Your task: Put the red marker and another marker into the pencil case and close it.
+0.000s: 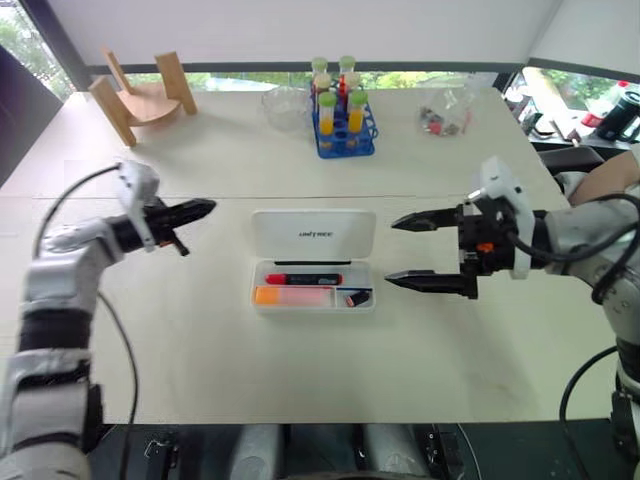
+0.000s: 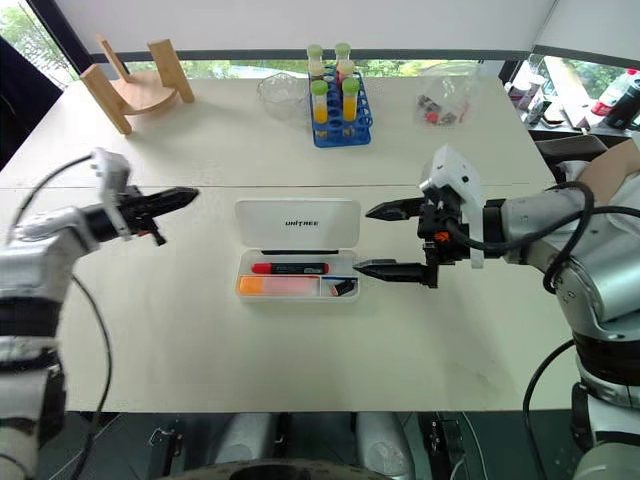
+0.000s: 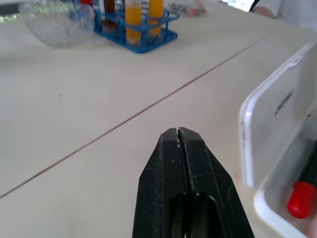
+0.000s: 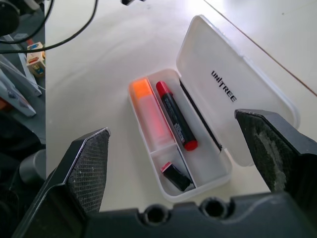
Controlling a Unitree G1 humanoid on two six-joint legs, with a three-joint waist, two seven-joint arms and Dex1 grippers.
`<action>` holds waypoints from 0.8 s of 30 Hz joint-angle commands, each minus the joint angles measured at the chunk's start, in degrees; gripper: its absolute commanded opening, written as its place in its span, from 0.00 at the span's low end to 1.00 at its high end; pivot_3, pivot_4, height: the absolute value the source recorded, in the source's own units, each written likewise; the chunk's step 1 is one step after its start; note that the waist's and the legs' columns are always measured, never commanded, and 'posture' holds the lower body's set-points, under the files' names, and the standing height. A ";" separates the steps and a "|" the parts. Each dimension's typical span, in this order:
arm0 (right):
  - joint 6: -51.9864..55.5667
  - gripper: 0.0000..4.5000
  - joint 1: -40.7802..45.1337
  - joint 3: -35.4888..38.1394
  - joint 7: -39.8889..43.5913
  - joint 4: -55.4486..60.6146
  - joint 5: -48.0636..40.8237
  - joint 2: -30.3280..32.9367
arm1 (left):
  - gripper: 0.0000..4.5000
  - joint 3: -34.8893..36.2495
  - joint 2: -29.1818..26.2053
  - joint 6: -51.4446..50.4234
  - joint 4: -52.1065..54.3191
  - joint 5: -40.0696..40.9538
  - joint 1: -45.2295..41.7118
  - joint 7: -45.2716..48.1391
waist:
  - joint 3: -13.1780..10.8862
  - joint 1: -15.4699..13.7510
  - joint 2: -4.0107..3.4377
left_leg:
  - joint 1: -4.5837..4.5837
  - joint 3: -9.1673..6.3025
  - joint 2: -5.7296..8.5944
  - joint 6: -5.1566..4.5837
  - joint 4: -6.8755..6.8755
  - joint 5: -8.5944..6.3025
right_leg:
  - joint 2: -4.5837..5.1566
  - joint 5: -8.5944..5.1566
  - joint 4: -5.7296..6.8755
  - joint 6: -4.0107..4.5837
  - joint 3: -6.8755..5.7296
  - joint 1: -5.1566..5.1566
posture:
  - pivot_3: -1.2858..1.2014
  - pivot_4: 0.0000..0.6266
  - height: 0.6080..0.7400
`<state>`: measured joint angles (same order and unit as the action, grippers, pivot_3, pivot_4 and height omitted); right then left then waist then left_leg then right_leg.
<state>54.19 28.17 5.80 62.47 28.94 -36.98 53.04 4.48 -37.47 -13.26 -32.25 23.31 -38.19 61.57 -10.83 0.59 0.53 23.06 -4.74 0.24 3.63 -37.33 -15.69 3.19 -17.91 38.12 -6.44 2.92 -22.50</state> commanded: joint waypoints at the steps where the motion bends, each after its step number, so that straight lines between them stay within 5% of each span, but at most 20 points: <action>1: -0.16 1.00 -1.52 2.96 -1.38 2.23 -1.70 1.30 | 0.00 -1.10 4.76 5.28 -8.29 -1.75 -6.72 3.05 | 0.01 0.02 0.03 | 0.22 -0.04 0.00 0.00 -0.13 0.00 | 0.00 0.01 0.02 -0.01 -0.04 -0.17 | 0.52 0.24 1.00; 9: 0.20 1.00 -5.73 5.08 -3.93 3.73 -3.85 2.98 | 0.00 1.13 9.47 -4.07 -9.46 3.84 -12.60 12.93 | -0.01 0.88 0.06 | 0.41 -0.07 -0.02 -0.07 -0.36 -0.04 | -0.03 0.02 0.13 -0.04 -0.04 -0.32 | 0.52 0.24 1.00; 14: 0.29 1.00 -8.44 7.05 -5.44 3.93 -4.05 4.51 | 0.00 -10.18 3.51 -16.47 10.06 4.08 -3.85 27.51 | 0.00 1.24 0.03 | 0.38 -0.09 -0.02 -0.07 -0.39 -0.04 | -0.04 0.02 0.15 -0.04 -0.02 -0.26 | 0.52 0.24 1.00; 18: 0.61 1.00 -9.65 8.47 -6.86 4.18 -5.07 5.16 | 0.00 -15.70 5.29 -12.41 15.34 -0.28 2.61 25.51 | 0.04 0.91 -0.05 | 0.26 -0.11 -0.02 -0.06 -0.40 -0.03 | 0.00 0.02 0.14 -0.04 -0.02 -0.09 | 0.52 0.24 1.00; 24: 0.95 1.00 -10.57 9.36 -8.26 5.19 -6.56 5.91 | 0.00 -6.98 6.74 -20.78 21.16 8.39 1.87 19.72 | -0.02 0.16 0.05 | 0.33 -0.21 -0.04 -0.06 -0.69 -0.03 | -0.04 0.09 0.22 -0.14 -0.07 -0.05 | 0.52 0.24 1.00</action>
<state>55.09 17.39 12.63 54.65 32.58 -42.68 57.73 -6.57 -29.41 -31.62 -15.03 28.10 -34.67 82.20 -10.85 0.75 0.57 23.39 -4.95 0.19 3.57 -38.02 -15.72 3.15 -17.82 38.34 -6.59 2.85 -22.55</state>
